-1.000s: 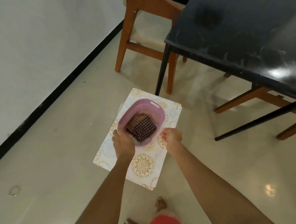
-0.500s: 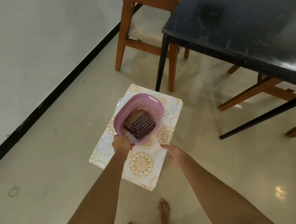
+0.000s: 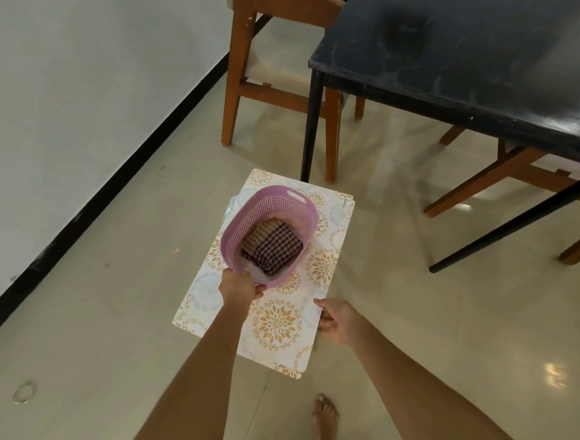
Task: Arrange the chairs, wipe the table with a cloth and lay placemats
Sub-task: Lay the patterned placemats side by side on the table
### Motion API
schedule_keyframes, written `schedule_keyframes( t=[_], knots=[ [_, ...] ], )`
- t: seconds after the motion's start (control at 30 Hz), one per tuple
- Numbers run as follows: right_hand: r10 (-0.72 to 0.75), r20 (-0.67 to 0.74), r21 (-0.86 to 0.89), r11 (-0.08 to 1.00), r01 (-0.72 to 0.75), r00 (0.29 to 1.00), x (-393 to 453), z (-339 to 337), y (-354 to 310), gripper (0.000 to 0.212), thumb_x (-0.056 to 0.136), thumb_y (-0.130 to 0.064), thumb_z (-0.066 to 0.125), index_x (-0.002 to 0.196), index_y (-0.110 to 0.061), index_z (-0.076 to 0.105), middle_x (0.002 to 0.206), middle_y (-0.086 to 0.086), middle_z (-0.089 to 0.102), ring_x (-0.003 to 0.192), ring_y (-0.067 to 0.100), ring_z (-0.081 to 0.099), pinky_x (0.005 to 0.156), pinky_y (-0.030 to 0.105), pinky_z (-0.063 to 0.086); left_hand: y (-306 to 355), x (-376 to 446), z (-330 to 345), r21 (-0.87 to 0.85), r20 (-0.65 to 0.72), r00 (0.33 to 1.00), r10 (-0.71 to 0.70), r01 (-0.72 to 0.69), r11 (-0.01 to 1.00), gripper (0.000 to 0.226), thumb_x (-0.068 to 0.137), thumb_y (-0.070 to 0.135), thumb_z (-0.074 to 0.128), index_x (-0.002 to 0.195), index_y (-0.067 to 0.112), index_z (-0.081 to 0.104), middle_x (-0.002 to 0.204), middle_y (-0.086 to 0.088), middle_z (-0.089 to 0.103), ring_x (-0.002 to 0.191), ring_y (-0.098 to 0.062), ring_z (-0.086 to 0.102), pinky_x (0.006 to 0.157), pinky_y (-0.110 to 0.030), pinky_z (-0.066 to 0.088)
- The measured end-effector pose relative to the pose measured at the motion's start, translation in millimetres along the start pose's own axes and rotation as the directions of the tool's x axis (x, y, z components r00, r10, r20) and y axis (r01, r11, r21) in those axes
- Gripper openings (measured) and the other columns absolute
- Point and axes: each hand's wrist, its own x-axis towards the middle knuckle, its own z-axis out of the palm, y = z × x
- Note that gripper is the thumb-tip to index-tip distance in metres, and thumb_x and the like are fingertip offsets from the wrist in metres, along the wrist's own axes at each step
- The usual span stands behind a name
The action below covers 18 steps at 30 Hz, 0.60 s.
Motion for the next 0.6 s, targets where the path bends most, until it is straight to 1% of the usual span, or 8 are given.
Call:
schedule_keyframes(
  t=[0.07,0.17,0.2,0.27,0.37,0.43,0.5,0.6],
  knots=[
    [-0.013,0.005,0.043,0.999,0.012,1.0,-3.9,2.3,-1.0,0.034,0.087,-0.004,0.067,0.118,0.005,0.058,0.1,0.02,0.067,0.103,0.038,0.064,0.077,0.047,0.056,0.4,-1.3,-0.5,-0.001,0.013,1.0,0.002,-0.002,1.0,0.015,0.099,0.009,0.043,0.114,0.006,0.047,0.094,-0.022,0.068,0.06,-0.022,0.067,0.045,-0.026,0.055],
    [-0.042,0.019,0.062,0.997,0.041,0.999,-10.6,10.7,-2.6,0.034,0.084,0.003,0.068,0.117,0.004,0.06,0.108,0.021,0.068,0.098,0.034,0.066,0.063,0.041,0.058,2.6,-3.9,-0.8,-0.015,0.021,1.0,-0.02,0.021,1.0,0.018,0.099,0.006,0.041,0.112,0.001,0.052,0.088,-0.021,0.069,0.057,-0.022,0.067,0.042,-0.025,0.054],
    [-0.056,0.01,0.046,0.997,0.056,0.998,-11.9,13.8,-3.1,0.034,0.084,0.004,0.068,0.117,0.003,0.06,0.108,0.02,0.068,0.097,0.034,0.066,0.062,0.04,0.058,3.3,-4.3,-1.4,-0.026,0.024,0.999,-0.029,0.03,0.999,0.02,0.099,0.007,0.041,0.113,-0.001,0.053,0.087,-0.022,0.069,0.056,-0.022,0.067,0.04,-0.025,0.053],
    [-0.075,-0.031,-0.003,0.997,0.075,0.997,-12.1,20.5,-3.8,0.035,0.085,0.002,0.068,0.118,0.0,0.059,0.11,0.018,0.067,0.096,0.033,0.065,0.068,0.041,0.057,5.4,-5.8,-3.9,-0.053,0.034,0.998,-0.044,0.045,0.998,0.023,0.1,0.008,0.041,0.113,-0.004,0.056,0.086,-0.023,0.069,0.052,-0.021,0.066,0.039,-0.025,0.053],
    [-0.143,-0.197,-0.193,0.976,0.105,0.97,-12.2,25.6,-5.9,0.045,0.085,-0.009,0.07,0.127,0.0,0.055,0.117,0.019,0.063,0.103,0.035,0.063,0.086,0.045,0.055,7.5,-9.7,-9.0,-0.097,0.046,0.997,-0.058,0.062,0.993,0.022,0.1,0.008,0.041,0.11,-0.004,0.057,0.081,-0.02,0.069,0.049,-0.021,0.067,0.041,-0.026,0.053],
    [-0.281,-0.304,-0.346,0.923,0.17,0.91,-23.5,24.0,-8.2,0.041,0.09,-0.013,0.064,0.128,-0.001,0.055,0.123,0.017,0.061,0.11,0.035,0.06,0.092,0.039,0.051,8.8,-13.0,-12.3,-0.122,0.031,0.998,-0.052,0.055,0.991,0.022,0.1,0.007,0.04,0.111,-0.003,0.056,0.082,-0.021,0.069,0.051,-0.024,0.067,0.041,-0.028,0.054],
    [-0.393,-0.396,-0.429,0.878,0.212,0.83,-40.6,19.1,-12.2,0.033,0.095,-0.01,0.053,0.127,-0.005,0.056,0.125,0.017,0.06,0.111,0.035,0.059,0.09,0.039,0.05,9.9,-13.8,-13.6,-0.136,-0.001,0.999,-0.045,0.044,0.99,0.023,0.098,0.004,0.039,0.116,-0.005,0.051,0.089,-0.025,0.067,0.052,-0.026,0.066,0.039,-0.027,0.051],
    [-0.551,-0.54,-0.617,0.774,0.147,0.636,-69.0,12.7,-23.9,0.03,0.095,-0.004,0.045,0.123,-0.009,0.055,0.117,0.018,0.063,0.105,0.037,0.061,0.079,0.039,0.048,13.6,-17.6,-12.6,-0.152,-0.025,0.998,-0.059,0.054,0.987,0.026,0.094,-0.005,0.042,0.12,-0.007,0.047,0.095,-0.029,0.065,0.053,-0.028,0.065,0.036,-0.024,0.048]
  ],
)
